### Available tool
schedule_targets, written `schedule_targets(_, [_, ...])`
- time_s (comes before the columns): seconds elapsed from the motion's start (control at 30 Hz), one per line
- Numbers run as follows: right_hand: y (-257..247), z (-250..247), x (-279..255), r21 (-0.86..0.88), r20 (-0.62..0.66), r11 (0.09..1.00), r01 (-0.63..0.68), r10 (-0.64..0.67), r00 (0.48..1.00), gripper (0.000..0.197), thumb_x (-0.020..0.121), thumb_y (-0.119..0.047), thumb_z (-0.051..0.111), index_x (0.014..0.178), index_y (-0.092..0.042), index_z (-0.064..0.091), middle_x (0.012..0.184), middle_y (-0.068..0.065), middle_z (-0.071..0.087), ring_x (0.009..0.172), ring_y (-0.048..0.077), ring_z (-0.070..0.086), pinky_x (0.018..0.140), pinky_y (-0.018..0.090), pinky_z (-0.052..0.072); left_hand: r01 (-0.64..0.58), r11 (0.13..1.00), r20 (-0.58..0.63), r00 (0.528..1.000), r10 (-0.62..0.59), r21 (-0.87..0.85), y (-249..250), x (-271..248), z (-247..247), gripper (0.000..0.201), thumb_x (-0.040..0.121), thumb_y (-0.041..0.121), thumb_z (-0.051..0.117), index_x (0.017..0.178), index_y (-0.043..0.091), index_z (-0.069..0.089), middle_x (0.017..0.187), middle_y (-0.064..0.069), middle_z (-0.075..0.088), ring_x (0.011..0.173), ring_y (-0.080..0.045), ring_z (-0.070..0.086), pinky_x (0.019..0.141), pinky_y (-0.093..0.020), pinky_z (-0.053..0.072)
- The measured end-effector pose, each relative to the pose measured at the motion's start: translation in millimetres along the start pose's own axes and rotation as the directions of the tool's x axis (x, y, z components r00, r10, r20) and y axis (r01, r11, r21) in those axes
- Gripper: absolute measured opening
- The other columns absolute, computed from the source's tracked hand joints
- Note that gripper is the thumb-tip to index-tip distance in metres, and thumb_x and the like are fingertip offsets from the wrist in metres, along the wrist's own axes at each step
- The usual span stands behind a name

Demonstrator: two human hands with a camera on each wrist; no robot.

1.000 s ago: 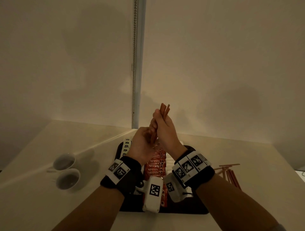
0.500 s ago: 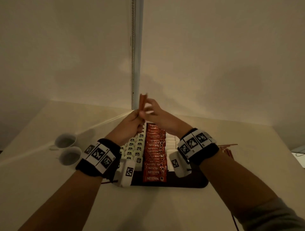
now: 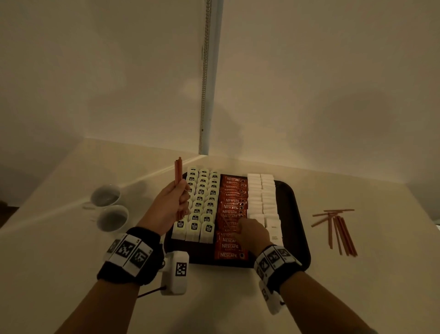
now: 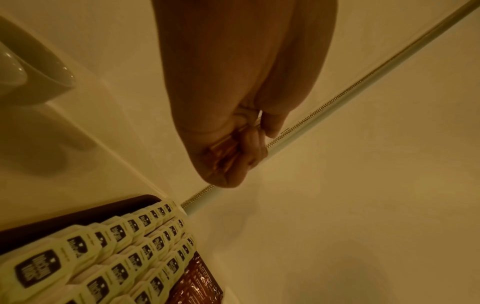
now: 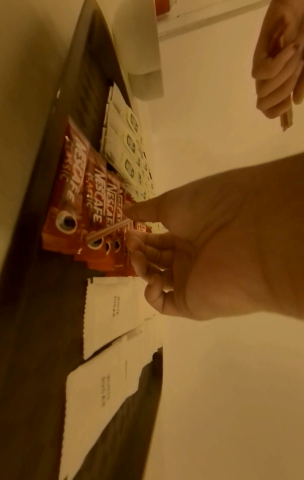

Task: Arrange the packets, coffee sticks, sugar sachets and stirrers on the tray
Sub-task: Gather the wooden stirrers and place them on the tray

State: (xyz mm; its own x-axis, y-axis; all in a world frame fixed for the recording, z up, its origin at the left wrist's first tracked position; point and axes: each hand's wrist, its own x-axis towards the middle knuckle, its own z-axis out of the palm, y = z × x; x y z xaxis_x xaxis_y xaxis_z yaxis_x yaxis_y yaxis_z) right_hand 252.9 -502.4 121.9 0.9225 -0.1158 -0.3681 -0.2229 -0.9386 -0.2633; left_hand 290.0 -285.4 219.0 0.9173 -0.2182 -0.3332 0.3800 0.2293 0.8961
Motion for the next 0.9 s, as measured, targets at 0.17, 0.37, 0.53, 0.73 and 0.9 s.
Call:
schedule_targets(0.17, [-3, 10, 8, -0.012, 0.01, 0.999, -0.035, 0.035, 0.999, 0.024, 0.091, -0.028, 0.053, 0.108, -0.011, 0.058, 0.111, 0.007, 0.062, 0.1, 0.023, 0.061, 0.086, 0.035, 0.052, -0.023, 0.999, -0.003, 1.0, 0.023, 0.041, -2, -2, 0, 0.019, 0.103, 0.023, 0.035, 0.096, 0.014, 0.051, 0.059, 0.005, 0.032, 0.045, -0.006, 0.029, 0.045, -0.016, 0.037])
schedule_targets(0.37, [-8, -4, 10, 0.147, -0.059, 0.989, -0.025, 0.034, 0.998, 0.014, 0.091, -0.027, 0.056, 0.096, -0.015, 0.06, 0.104, 0.004, 0.064, 0.092, 0.017, 0.06, 0.082, 0.03, 0.051, 0.001, 1.0, -0.023, 1.0, -0.001, 0.016, -10, 5, -3, 0.018, 0.102, 0.024, 0.04, 0.086, 0.018, 0.045, 0.061, 0.004, 0.033, 0.046, -0.007, 0.031, 0.051, -0.021, 0.036])
schedule_targets(0.53, [-48, -60, -9, 0.563, -0.249, 0.78, 0.273, -0.155, 0.956, 0.008, 0.083, -0.024, 0.068, 0.084, -0.016, 0.066, 0.084, -0.007, 0.065, 0.078, 0.004, 0.06, 0.067, 0.012, 0.043, -0.028, 0.979, 0.053, 0.998, 0.017, 0.202, -23, 8, 22, 0.011, 0.097, 0.037, 0.049, 0.09, 0.029, 0.05, 0.057, 0.006, 0.035, 0.047, -0.008, 0.031, 0.049, -0.024, 0.031])
schedule_targets(0.73, [-70, -91, -28, 0.572, -0.369, 0.704, 0.421, -0.238, 0.899, 0.015, 0.074, -0.016, 0.077, 0.074, -0.016, 0.062, 0.07, -0.002, 0.068, 0.064, 0.003, 0.064, 0.064, 0.017, 0.051, -0.005, 0.986, 0.052, 0.999, -0.004, 0.164, -20, 10, 49, 0.024, 0.102, 0.031, 0.037, 0.099, 0.014, 0.053, 0.064, 0.001, 0.045, 0.049, -0.008, 0.039, 0.049, -0.025, 0.031])
schedule_targets(0.9, [-64, -126, -24, 0.383, -0.497, 0.705, 0.597, -0.387, 0.776, 0.054, 0.071, -0.046, 0.075, 0.115, -0.022, 0.053, 0.118, -0.007, 0.05, 0.106, -0.002, 0.047, 0.085, 0.005, 0.036, 0.132, 0.991, 0.229, 0.965, -0.131, 0.009, 1, 4, 51, 0.027, 0.103, 0.025, 0.037, 0.089, 0.013, 0.057, 0.069, -0.002, 0.057, 0.056, -0.012, 0.055, 0.048, -0.023, 0.043])
